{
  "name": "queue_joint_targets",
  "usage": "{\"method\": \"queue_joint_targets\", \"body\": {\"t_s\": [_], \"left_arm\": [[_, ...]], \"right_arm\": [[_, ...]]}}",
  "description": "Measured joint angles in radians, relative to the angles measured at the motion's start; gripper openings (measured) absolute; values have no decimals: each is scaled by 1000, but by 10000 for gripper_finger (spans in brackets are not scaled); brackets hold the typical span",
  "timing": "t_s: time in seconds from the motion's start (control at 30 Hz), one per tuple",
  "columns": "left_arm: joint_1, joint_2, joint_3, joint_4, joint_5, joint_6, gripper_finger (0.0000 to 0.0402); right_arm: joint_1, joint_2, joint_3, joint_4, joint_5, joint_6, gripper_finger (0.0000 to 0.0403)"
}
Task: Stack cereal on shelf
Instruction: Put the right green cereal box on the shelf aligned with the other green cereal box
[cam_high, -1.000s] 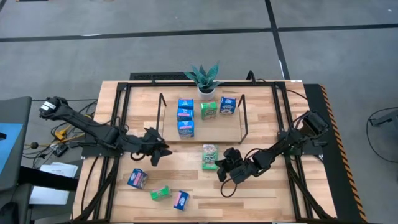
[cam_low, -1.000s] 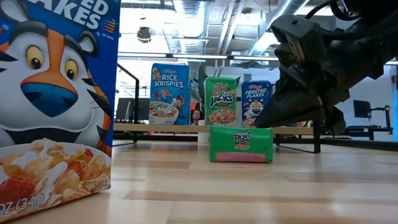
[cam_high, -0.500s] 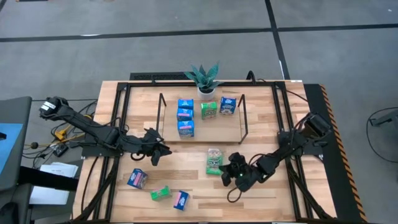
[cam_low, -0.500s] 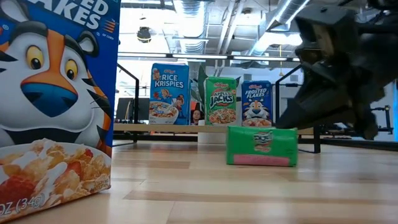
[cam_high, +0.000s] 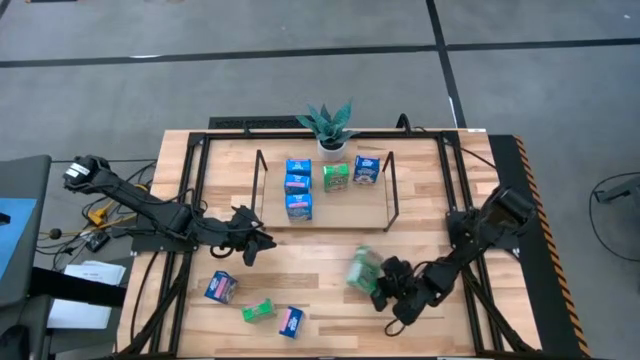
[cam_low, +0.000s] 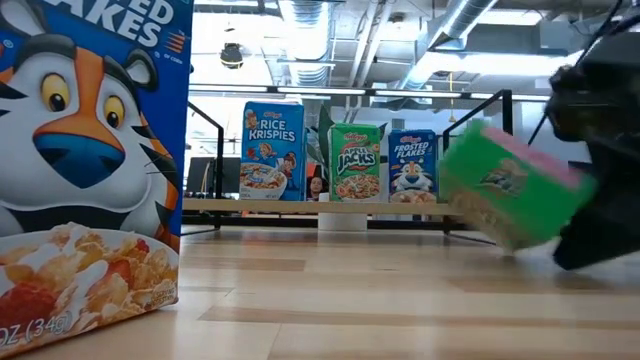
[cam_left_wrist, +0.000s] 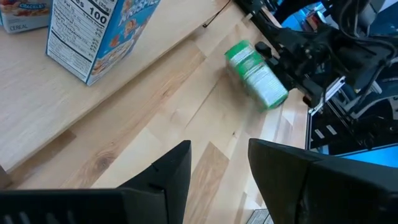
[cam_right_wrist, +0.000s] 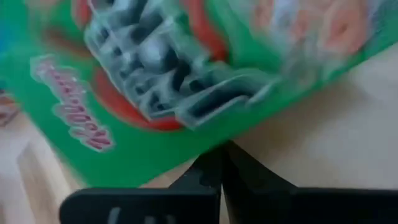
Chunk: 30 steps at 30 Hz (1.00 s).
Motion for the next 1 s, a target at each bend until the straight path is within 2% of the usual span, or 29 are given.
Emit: {"method": "queue_joint_targets", "body": {"t_s": [0.2, 0.43, 0.53, 0.67, 0.77, 0.9, 1.0], "left_arm": [[0, 0, 0, -5, -20, 2, 148], [0, 0, 0, -6, -25, 10, 148], [0, 0, 1, -6, -22, 15, 148], [0, 0, 1, -6, -21, 34, 148], [0, 0, 1, -7, -24, 36, 148], [0, 0, 1, -9, -37, 36, 148], [0, 0, 1, -9, -37, 36, 148]], "right_arm": [[1, 0, 3, 15, 21, 15, 9], [-7, -3, 4, 64, 35, 1, 35], [-6, -31, 19, 84, 57, -64, 35], [-9, -48, 67, -22, 136, -95, 10], [-23, -46, 70, -100, 174, -40, 13], [-50, -38, 72, -131, 182, -6, 25], [-63, -38, 72, -121, 176, -42, 15]]}}
